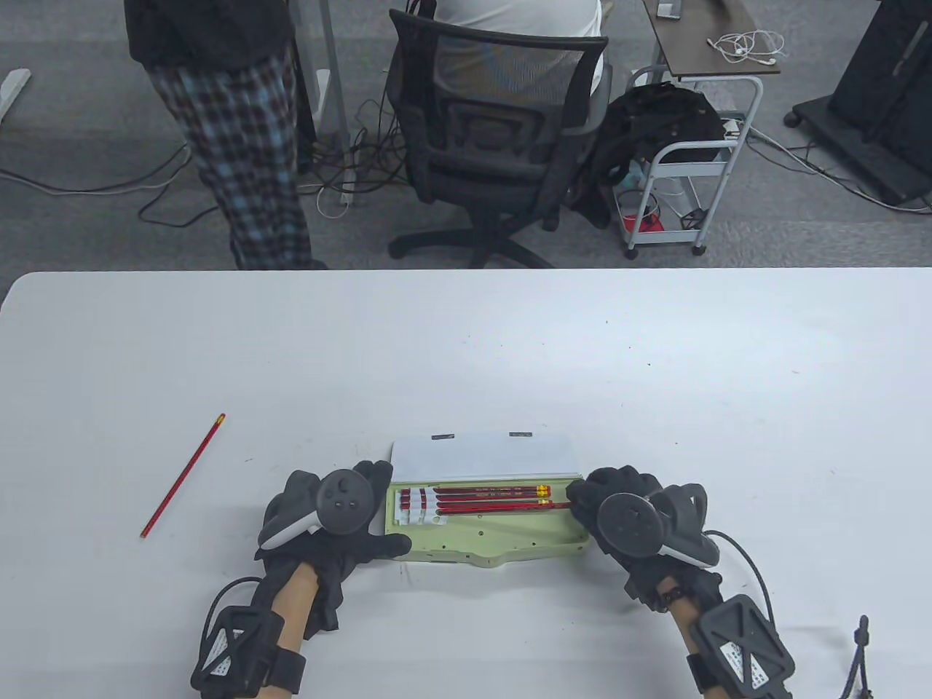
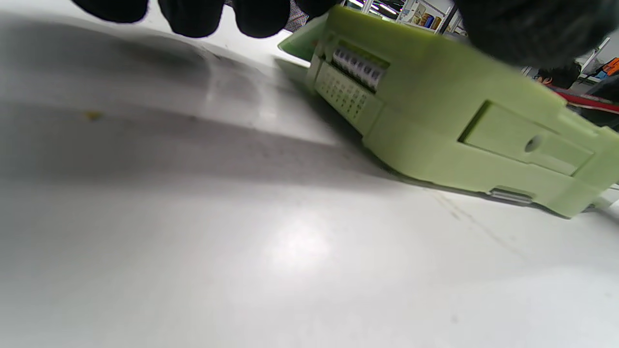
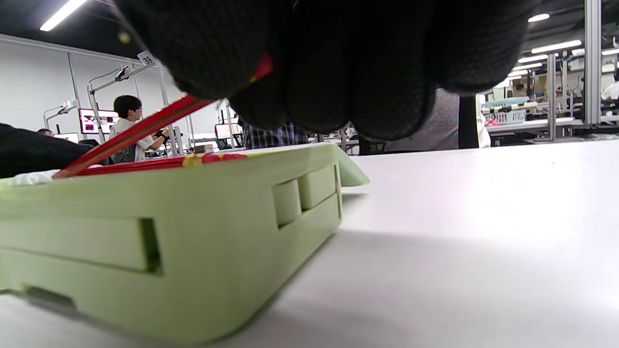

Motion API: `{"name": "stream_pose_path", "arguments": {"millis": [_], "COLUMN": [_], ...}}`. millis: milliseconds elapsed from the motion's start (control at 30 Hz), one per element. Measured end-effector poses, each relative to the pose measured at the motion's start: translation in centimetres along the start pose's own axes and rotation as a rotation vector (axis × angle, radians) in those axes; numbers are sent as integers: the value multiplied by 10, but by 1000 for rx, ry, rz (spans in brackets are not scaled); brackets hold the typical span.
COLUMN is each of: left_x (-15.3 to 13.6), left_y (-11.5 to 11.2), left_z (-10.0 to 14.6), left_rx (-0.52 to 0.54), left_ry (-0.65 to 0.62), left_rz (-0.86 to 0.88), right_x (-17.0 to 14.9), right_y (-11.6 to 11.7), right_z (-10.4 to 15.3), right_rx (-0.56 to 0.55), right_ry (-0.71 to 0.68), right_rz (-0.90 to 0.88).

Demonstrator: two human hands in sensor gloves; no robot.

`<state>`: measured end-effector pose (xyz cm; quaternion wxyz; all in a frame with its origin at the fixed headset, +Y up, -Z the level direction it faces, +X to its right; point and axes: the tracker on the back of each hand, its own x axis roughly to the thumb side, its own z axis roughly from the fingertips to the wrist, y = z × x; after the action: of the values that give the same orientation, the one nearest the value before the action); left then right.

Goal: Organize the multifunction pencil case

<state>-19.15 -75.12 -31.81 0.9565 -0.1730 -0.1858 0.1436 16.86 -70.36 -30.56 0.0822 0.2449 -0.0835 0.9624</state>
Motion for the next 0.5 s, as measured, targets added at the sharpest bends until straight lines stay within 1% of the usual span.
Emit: {"name": "stream_pose_path", "arguments": {"millis": [200,500], "left_x": [0,1], "left_y": [0,-1], "left_z": [0,0], "left_rx": [-1,-3], "left_ry": [2,4], "left_rz": [-1,-2], "right_x": [10,19], "right_y": [6,11], "right_z": [-2,-4], "right_rx": [19,1], "right_ry": [-31,-51], "right_rz": [68,165]}}
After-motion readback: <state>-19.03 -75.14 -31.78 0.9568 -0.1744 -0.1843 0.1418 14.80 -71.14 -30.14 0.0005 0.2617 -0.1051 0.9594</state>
